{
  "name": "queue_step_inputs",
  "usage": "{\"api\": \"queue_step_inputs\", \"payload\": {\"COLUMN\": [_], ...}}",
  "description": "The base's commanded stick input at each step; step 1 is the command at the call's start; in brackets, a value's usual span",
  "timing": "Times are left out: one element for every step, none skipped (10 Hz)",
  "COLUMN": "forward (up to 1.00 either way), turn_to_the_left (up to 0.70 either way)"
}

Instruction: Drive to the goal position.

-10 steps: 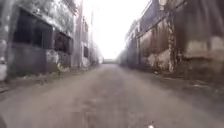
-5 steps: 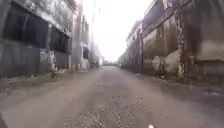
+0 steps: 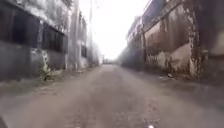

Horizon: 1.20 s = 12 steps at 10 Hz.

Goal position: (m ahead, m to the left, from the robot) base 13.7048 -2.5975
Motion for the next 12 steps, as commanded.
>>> {"api": "queue_step_inputs", "payload": {"forward": [1.00,1.00,1.00,1.00,1.00,1.00,1.00,1.00,1.00,1.00,1.00,1.00], "turn_to_the_left": [0.00,0.00,0.00,0.00,0.00,0.00,0.00,0.00,0.00,0.00,0.00,0.00]}}
